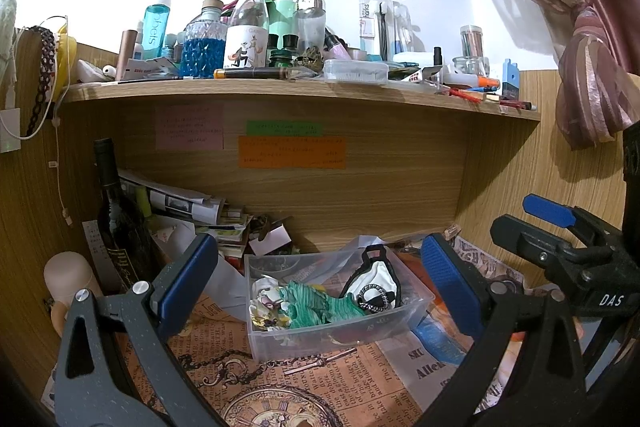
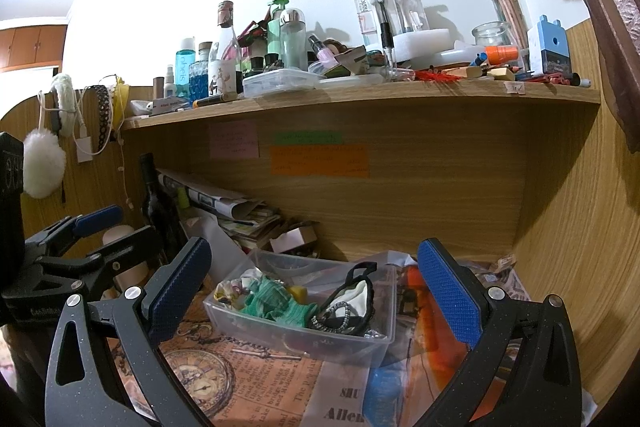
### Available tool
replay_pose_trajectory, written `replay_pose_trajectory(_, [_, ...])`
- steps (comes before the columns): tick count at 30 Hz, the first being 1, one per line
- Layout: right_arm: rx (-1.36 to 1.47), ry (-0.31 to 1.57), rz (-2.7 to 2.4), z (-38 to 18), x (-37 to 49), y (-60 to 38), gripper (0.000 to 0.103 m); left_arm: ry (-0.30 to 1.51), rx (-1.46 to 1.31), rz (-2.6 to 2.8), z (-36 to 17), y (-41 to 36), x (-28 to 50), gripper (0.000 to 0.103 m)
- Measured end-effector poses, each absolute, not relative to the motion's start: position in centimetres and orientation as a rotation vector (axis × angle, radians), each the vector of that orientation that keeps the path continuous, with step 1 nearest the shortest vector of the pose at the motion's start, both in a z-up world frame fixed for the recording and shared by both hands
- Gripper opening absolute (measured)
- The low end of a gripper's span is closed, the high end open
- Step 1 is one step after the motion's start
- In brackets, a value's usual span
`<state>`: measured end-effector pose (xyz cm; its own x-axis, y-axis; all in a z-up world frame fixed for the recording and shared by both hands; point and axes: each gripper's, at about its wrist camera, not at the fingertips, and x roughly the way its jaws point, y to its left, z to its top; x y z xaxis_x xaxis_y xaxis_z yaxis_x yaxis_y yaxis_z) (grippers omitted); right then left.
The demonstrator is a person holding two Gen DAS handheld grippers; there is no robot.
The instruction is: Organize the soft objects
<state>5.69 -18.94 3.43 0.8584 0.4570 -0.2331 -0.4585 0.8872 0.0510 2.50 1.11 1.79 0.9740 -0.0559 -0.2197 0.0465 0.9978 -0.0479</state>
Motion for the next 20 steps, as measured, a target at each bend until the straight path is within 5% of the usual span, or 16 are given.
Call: replay_pose_trajectory(20, [0.002,0.272,0.472,2.71,6.14,-18.60,0.103,0.246,-0.055,-0.075,1.60,1.51,3.17,0.103])
